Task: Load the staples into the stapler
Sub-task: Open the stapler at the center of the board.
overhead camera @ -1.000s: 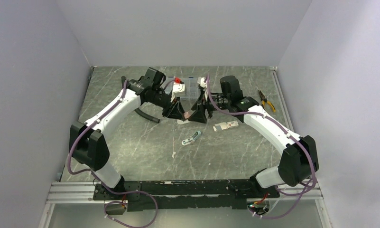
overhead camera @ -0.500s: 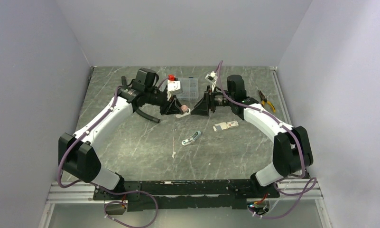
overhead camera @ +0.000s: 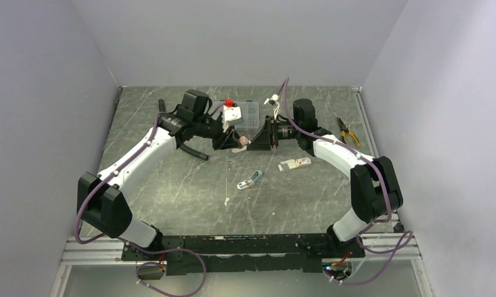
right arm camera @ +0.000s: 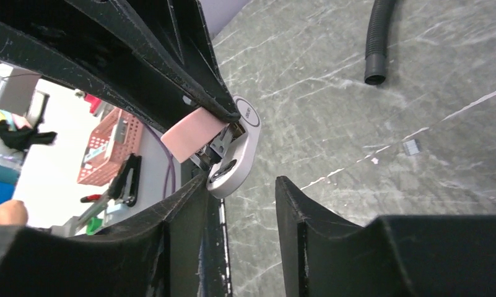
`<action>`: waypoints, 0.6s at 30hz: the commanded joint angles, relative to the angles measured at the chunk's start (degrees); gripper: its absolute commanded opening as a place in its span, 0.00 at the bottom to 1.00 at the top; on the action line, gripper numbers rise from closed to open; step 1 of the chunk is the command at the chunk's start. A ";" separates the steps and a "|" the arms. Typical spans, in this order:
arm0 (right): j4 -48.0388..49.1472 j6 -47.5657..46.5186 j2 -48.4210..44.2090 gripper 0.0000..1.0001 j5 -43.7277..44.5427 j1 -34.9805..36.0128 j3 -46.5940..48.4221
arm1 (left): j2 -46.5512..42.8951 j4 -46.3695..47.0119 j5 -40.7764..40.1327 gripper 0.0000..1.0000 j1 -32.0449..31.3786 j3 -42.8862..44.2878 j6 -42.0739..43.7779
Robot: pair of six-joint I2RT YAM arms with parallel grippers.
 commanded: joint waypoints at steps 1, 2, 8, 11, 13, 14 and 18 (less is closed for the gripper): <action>3.87 2.28 1.71 0.42 -2.62 -0.12 1.42 | -0.04 2.02 -1.35 0.03 -1.06 -0.31 0.51; 3.76 2.24 2.00 0.38 -2.80 -0.12 1.38 | -0.14 2.21 -1.61 0.03 -1.22 -0.41 0.49; 4.60 2.85 3.04 0.26 -3.34 -0.29 1.33 | -0.49 1.58 -3.48 0.03 -3.18 -0.91 2.44; 5.50 4.31 3.38 0.22 -3.13 -0.29 1.19 | -0.97 1.88 -5.16 0.03 -4.73 -1.69 3.70; 6.58 5.69 3.85 0.20 -2.52 -0.26 0.88 | -1.20 2.12 -6.14 0.03 -5.82 -1.86 4.60; 6.25 5.72 4.10 0.18 -1.67 -0.29 1.03 | -1.15 2.08 -6.65 0.03 -6.24 -1.75 4.98; 4.38 6.10 5.39 0.08 0.79 -0.29 1.39 | -0.62 1.38 -8.11 0.03 -7.44 -1.22 6.23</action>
